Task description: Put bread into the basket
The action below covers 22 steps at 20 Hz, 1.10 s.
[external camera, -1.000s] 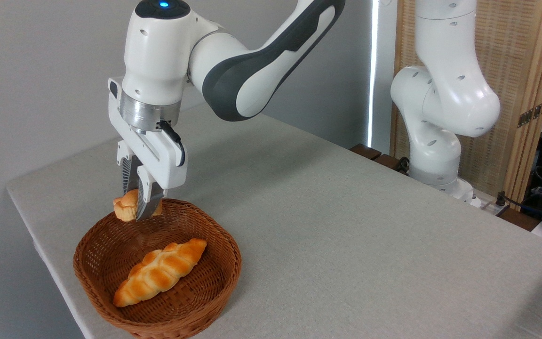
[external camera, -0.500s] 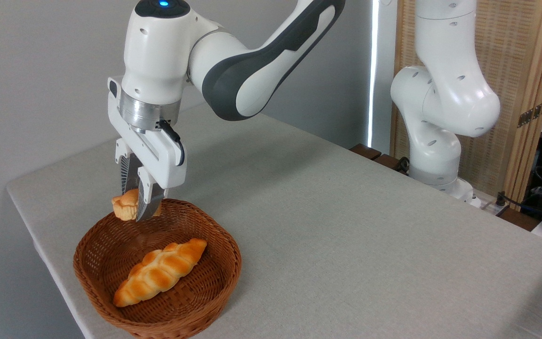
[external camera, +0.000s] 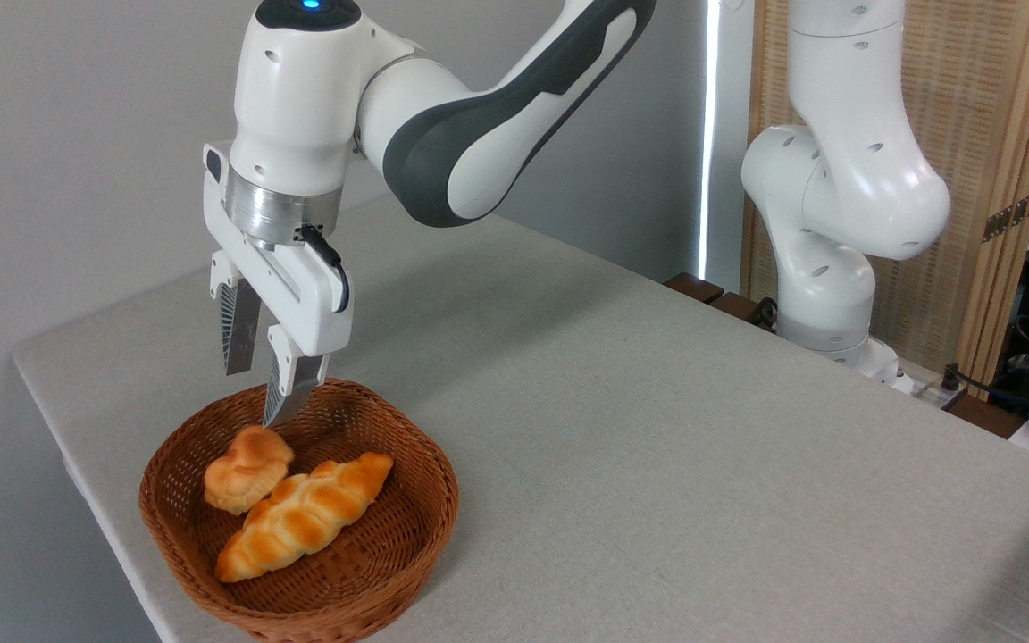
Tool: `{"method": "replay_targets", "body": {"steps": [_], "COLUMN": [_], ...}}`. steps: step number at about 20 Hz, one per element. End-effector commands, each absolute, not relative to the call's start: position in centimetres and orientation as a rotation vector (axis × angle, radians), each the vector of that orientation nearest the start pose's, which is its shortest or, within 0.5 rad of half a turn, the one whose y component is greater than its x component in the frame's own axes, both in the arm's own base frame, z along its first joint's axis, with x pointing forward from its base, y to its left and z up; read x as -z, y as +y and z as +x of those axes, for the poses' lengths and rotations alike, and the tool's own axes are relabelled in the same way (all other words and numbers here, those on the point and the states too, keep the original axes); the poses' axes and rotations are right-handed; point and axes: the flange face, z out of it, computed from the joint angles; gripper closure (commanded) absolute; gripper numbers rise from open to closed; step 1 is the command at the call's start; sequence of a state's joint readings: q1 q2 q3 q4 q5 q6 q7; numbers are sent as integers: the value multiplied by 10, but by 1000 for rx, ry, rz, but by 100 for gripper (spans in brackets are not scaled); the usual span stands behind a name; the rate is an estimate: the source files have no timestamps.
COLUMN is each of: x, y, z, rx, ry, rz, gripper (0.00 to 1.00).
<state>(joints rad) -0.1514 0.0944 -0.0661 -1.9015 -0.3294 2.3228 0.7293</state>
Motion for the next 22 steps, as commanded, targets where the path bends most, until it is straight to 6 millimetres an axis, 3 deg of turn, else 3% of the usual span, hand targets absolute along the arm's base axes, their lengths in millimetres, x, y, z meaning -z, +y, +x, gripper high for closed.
{"method": "replay_targets", "body": {"steps": [1, 4, 9, 11, 14, 17, 22], "x": [-505, -516, -569, -572, -578, -590, -596], "y": [-125, -108, -69, -62, -57, -34, -33], "z": [595, 581, 558, 554, 555, 558, 552], "rx": [677, 526, 130, 29, 34, 69, -9], "ry": [1193, 1220, 1271, 1223, 1079, 1016, 1024], "rz": [-3020, -3039, -2967, -2919, -2943, -2958, -2979], "gripper": [0, 0, 0, 0, 0, 0, 0]}}
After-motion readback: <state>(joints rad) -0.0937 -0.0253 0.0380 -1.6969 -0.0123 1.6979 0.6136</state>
